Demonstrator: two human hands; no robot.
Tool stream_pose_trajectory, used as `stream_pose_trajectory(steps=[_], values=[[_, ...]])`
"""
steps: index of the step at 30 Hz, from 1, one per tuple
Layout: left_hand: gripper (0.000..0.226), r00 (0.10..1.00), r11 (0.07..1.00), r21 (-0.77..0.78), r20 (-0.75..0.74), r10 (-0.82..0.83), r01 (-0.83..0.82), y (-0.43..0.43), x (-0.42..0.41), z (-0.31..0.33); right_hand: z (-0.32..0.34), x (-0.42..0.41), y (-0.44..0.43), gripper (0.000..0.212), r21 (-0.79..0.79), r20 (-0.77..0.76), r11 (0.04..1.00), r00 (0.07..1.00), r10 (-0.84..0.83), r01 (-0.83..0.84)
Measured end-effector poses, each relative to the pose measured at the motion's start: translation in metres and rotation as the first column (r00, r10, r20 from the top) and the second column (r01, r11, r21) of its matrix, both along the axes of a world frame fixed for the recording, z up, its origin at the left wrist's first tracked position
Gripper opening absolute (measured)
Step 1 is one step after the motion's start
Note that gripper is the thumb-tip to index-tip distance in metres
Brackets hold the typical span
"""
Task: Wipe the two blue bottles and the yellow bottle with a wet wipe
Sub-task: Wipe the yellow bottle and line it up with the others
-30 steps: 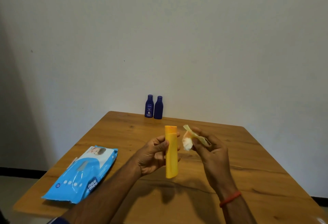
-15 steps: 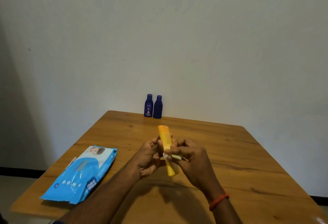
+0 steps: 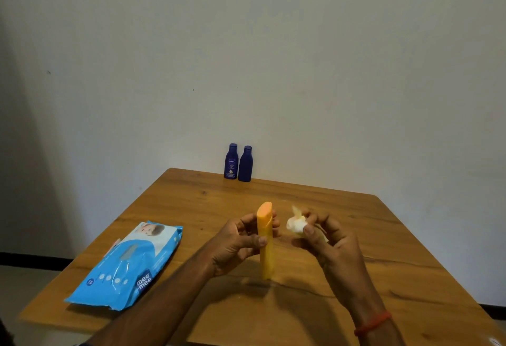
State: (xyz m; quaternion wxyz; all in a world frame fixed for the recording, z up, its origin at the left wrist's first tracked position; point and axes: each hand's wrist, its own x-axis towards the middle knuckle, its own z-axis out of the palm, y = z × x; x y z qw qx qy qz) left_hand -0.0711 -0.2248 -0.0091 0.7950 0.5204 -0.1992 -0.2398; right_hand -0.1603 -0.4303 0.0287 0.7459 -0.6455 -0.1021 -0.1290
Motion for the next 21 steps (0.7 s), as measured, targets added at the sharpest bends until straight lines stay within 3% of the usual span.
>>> stream_pose_trajectory(steps=[3,6,10,13,15,18,21], values=[[0.064,0.990,0.992,0.109,0.135,0.049,-0.064,0.000,-0.002,0.005,0.008,0.004,0.007,0.018,-0.035,0.025,0.996,0.997,-0.078,0.079],[0.061,0.960,0.959,0.236,0.263,0.092,-0.157,-0.001,-0.004,0.010,0.012,0.010,0.017,0.007,-0.177,0.158,0.958,0.967,-0.197,0.225],[0.058,0.941,0.932,0.306,0.325,0.091,-0.196,0.001,-0.004,0.011,0.010,0.018,0.029,0.016,-0.443,0.420,0.809,0.886,-0.195,0.388],[0.047,0.931,0.920,0.337,0.357,0.073,-0.201,0.000,-0.006,0.012,0.008,0.027,0.034,0.031,-0.565,0.574,0.645,0.807,-0.140,0.514],[0.046,0.925,0.915,0.351,0.376,0.054,-0.197,-0.001,-0.007,0.012,0.009,0.033,0.034,0.033,-0.578,0.581,0.594,0.793,-0.181,0.560],[0.047,0.919,0.918,0.336,0.388,0.070,-0.212,-0.001,-0.007,0.010,0.008,0.035,0.033,0.032,-0.561,0.562,0.591,0.791,-0.241,0.579],[0.041,0.912,0.919,0.330,0.405,0.067,-0.215,0.000,-0.006,0.007,0.004,0.025,0.031,0.025,-0.598,0.550,0.614,0.821,-0.154,0.516]])
